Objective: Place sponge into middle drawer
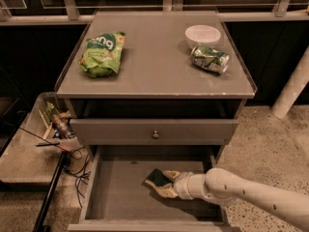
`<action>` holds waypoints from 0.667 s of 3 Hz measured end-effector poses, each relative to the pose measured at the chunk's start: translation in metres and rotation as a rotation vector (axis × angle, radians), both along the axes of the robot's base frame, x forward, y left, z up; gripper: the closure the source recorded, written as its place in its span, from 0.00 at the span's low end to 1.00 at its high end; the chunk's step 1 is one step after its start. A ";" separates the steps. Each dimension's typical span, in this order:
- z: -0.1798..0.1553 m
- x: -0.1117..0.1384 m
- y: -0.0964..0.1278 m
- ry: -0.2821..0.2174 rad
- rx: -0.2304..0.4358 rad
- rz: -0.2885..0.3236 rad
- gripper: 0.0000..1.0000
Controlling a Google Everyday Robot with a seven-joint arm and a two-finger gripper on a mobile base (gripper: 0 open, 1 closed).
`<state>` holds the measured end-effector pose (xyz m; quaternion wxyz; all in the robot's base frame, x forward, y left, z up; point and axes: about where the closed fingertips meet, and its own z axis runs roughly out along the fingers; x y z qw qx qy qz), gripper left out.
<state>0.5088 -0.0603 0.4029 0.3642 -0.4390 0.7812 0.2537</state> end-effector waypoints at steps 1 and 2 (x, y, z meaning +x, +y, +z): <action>0.000 0.000 0.000 0.000 0.000 0.000 0.82; 0.000 0.000 0.000 0.000 0.000 0.000 0.59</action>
Offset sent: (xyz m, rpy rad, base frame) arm 0.0000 0.0001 -0.0004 0.0002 0.0004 -0.0002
